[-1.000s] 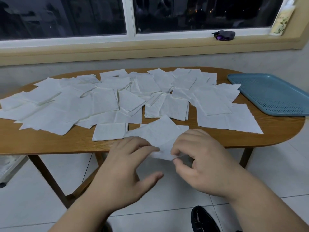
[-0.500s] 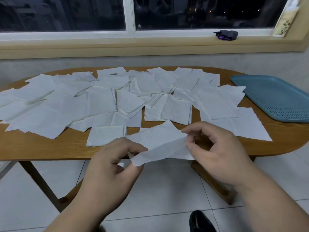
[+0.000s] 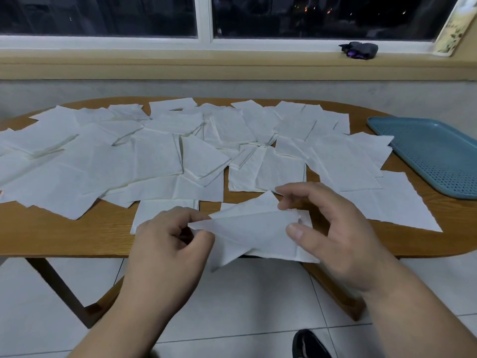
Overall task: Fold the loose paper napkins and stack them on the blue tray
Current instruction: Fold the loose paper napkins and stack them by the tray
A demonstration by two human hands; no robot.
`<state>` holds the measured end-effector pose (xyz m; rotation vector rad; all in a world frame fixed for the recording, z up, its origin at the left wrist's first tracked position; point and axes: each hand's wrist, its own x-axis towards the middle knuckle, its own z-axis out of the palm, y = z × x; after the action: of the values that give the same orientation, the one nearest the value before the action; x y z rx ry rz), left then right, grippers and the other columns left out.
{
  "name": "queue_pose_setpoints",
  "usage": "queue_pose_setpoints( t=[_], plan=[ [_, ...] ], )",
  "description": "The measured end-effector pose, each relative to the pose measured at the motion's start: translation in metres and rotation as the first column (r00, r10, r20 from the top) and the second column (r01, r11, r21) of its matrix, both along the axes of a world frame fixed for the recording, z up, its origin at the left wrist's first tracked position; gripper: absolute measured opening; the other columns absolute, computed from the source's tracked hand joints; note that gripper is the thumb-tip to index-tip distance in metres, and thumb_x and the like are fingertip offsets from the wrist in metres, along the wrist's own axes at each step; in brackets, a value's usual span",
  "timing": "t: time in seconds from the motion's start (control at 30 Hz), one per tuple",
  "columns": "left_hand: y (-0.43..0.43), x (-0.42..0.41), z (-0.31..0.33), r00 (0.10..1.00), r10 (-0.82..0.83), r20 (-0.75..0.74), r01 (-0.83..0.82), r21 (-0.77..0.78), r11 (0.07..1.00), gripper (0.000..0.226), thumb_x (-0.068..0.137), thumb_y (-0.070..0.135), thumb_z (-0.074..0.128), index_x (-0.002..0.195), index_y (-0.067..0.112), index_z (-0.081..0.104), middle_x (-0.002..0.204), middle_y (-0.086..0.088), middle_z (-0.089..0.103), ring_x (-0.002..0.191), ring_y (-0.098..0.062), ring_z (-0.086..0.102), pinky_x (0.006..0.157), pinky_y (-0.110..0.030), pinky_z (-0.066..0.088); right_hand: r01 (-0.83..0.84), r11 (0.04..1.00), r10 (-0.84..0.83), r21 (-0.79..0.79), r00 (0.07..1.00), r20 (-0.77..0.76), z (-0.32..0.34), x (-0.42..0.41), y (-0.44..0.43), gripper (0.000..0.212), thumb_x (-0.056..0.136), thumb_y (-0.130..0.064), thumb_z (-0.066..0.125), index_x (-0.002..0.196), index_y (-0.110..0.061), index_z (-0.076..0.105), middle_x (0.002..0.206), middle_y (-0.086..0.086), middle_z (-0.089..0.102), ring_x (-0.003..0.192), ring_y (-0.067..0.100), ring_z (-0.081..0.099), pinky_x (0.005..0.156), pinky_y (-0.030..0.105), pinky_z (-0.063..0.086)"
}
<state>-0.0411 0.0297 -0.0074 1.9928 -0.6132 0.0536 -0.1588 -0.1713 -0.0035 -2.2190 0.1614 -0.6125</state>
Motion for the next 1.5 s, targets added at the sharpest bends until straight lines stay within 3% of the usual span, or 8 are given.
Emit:
queue_pose_setpoints(
  t=[0.13, 0.23, 0.53, 0.77, 0.9, 1.07, 1.2, 1.5],
  plan=[
    [-0.002, 0.002, 0.003, 0.998, 0.014, -0.065, -0.016, -0.039, 0.999, 0.021, 0.077, 0.012, 0.058, 0.067, 0.026, 0.069, 0.054, 0.004, 0.06, 0.046, -0.008, 0.048, 0.044, -0.013, 0.035, -0.042, 0.974, 0.007, -0.222, 0.987, -0.158, 0.001, -0.004, -0.003, 0.076, 0.06, -0.065, 0.07, 0.131, -0.052, 0.045, 0.125, -0.031, 0.045, 0.128, -0.001, 0.041, 0.094, 0.002, 0.03],
    [-0.003, 0.003, 0.002, 0.997, 0.012, -0.072, -0.016, -0.056, 0.998, 0.019, 0.082, 0.015, 0.057, 0.066, 0.014, 0.066, 0.053, -0.004, 0.054, 0.046, -0.009, 0.043, 0.043, -0.015, 0.033, -0.06, 0.928, -0.007, -0.366, 0.984, -0.18, -0.004, -0.002, 0.0, 0.085, 0.061, -0.066, 0.073, 0.137, -0.05, 0.038, 0.136, -0.034, 0.033, 0.139, -0.001, 0.027, 0.104, 0.01, 0.026],
    [-0.002, 0.009, -0.004, 0.999, 0.021, 0.048, -0.017, -0.068, 0.998, 0.05, 0.094, 0.041, 0.054, 0.061, 0.004, 0.054, 0.061, -0.007, 0.05, 0.063, -0.018, 0.048, 0.052, -0.022, 0.032, 0.126, 0.937, -0.123, -0.325, 0.992, 0.031, -0.013, 0.01, 0.001, 0.005, 0.083, -0.029, 0.062, 0.086, -0.029, 0.066, 0.109, -0.022, 0.057, 0.117, 0.001, 0.05, 0.094, 0.009, 0.033],
    [-0.002, 0.014, -0.007, 0.988, 0.046, 0.146, -0.052, 0.037, 0.998, 0.04, 0.087, 0.044, 0.046, 0.056, 0.021, 0.056, 0.078, 0.013, 0.06, 0.078, -0.005, 0.053, 0.072, -0.036, 0.032, 0.239, 0.943, -0.237, -0.232, 0.971, 0.036, -0.004, 0.029, -0.002, 0.013, 0.087, -0.011, 0.066, 0.083, -0.024, 0.066, 0.094, -0.015, 0.063, 0.098, 0.001, 0.052, 0.076, 0.005, 0.036],
    [0.001, 0.02, -0.012, 0.972, 0.066, 0.227, -0.106, 0.166, 0.98, 0.035, 0.083, 0.052, 0.043, 0.057, 0.033, 0.054, 0.063, 0.013, 0.057, 0.078, -0.004, 0.053, 0.087, -0.034, 0.025, 0.248, 0.942, -0.266, -0.224, 0.962, -0.055, 0.001, 0.048, -0.007, 0.011, 0.091, -0.021, 0.062, 0.085, -0.029, 0.065, 0.096, -0.021, 0.061, 0.099, 0.003, 0.051, 0.078, 0.008, 0.037],
    [0.004, 0.02, -0.019, 0.92, 0.082, 0.383, -0.176, 0.217, 0.96, 0.026, 0.079, 0.047, 0.052, 0.088, 0.03, 0.069, 0.091, 0.01, 0.059, 0.095, -0.02, 0.051, 0.087, -0.038, 0.029, 0.263, 0.934, -0.29, -0.24, 0.953, -0.083, -0.006, 0.06, -0.01, 0.004, 0.091, -0.027, 0.064, 0.091, -0.031, 0.065, 0.097, -0.022, 0.057, 0.099, 0.002, 0.049, 0.08, 0.016, 0.04],
    [0.009, 0.013, -0.023, 0.869, -0.072, 0.489, -0.043, 0.22, 0.975, 0.032, 0.082, 0.045, 0.055, 0.1, 0.025, 0.071, 0.104, 0.003, 0.058, 0.105, -0.026, 0.051, 0.089, -0.04, 0.033, 0.249, 0.925, -0.287, -0.287, 0.953, -0.1, -0.007, 0.057, -0.01, 0.015, 0.09, -0.031, 0.068, 0.104, -0.036, 0.064, 0.106, -0.024, 0.053, 0.106, 0.001, 0.045, 0.087, 0.018, 0.037],
    [0.025, 0.008, -0.024, 0.705, -0.462, 0.538, 0.227, 0.446, 0.866, 0.043, 0.076, 0.067, 0.062, 0.099, 0.032, 0.07, 0.104, 0.014, 0.058, 0.105, -0.014, 0.056, 0.087, -0.042, 0.037, 0.072, 0.949, -0.114, -0.307, 0.986, -0.121, -0.013, 0.012, -0.006, 0.008, 0.083, -0.027, 0.066, 0.085, -0.033, 0.072, 0.1, -0.022, 0.061, 0.107, 0.0, 0.051, 0.086, 0.004, 0.032]
  ],
)
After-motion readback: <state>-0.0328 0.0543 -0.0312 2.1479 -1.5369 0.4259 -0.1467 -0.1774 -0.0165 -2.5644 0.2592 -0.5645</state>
